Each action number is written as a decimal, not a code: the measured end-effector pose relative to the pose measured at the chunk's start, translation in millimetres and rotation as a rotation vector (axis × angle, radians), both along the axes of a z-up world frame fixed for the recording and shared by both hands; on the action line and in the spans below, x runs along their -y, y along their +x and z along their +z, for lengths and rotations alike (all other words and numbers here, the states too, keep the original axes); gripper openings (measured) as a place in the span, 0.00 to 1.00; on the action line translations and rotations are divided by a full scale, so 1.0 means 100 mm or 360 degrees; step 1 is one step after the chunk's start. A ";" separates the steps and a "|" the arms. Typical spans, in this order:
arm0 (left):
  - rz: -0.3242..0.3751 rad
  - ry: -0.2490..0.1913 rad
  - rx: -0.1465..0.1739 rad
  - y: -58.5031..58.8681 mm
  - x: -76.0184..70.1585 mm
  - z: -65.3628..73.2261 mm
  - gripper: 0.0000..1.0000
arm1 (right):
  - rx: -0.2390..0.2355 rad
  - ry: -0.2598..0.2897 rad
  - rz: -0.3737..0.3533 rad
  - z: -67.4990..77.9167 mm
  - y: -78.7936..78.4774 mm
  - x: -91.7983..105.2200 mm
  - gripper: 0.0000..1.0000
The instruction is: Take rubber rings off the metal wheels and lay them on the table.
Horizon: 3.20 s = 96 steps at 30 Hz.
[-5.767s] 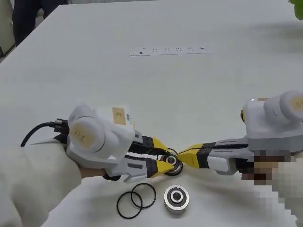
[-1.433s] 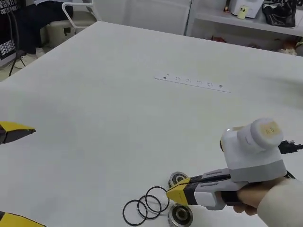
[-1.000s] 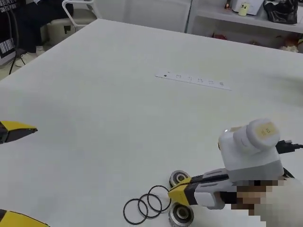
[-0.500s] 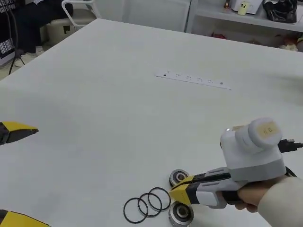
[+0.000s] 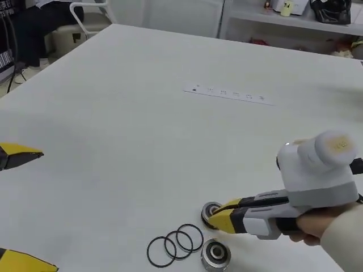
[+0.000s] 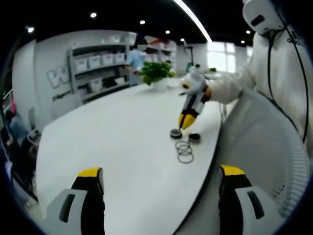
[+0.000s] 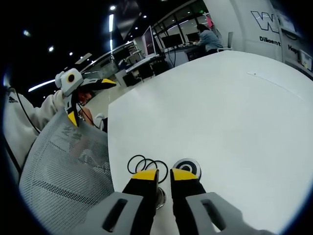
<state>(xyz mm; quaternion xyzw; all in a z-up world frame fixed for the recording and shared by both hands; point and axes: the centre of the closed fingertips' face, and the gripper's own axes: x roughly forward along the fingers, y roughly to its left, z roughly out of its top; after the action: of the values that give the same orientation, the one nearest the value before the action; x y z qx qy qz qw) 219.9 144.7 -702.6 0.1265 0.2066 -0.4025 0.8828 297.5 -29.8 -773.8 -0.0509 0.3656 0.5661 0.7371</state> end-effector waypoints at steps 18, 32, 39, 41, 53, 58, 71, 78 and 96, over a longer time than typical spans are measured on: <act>-0.0061 0.0036 0.0027 0.12 0.09 0.16 0.98 | 0.0079 0.0077 -0.0081 0.11 0.11 0.21 0.25; -0.0150 0.0081 0.0033 0.20 0.24 0.24 0.95 | 0.0105 0.0082 -0.0107 0.03 0.08 0.34 0.32; -0.0229 0.0070 0.0076 0.27 0.46 0.31 0.88 | 0.0108 0.0086 -0.0144 -0.01 0.09 0.41 0.34; -0.0253 0.0076 0.0095 0.30 0.53 0.34 0.88 | 0.0107 0.0090 -0.0155 -0.01 0.10 0.43 0.34; -0.0406 0.0078 0.0141 0.45 0.93 0.44 0.75 | 0.0115 0.0112 -0.0200 -0.05 0.12 0.52 0.32; -0.0439 0.0050 0.0181 0.55 1.09 0.47 0.68 | 0.0107 0.0127 -0.0213 -0.08 0.13 0.54 0.32; -0.0551 0.0028 0.0216 0.71 1.45 0.40 0.58 | 0.0093 0.0154 -0.0223 -0.09 0.14 0.54 0.32; -0.0544 -0.0031 0.0173 0.81 1.58 0.31 0.52 | 0.0097 0.0164 -0.0220 -0.10 0.15 0.52 0.32; -0.0555 -0.0032 0.0073 0.93 1.81 -0.16 0.39 | 0.0109 0.0214 -0.0169 -0.09 0.15 0.42 0.33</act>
<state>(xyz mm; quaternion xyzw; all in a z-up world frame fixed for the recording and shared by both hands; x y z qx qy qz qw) 313.0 -36.3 -718.9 0.1607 0.1574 -0.5485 0.8053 312.3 -72.0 -782.5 -0.0012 0.3037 0.5474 0.7798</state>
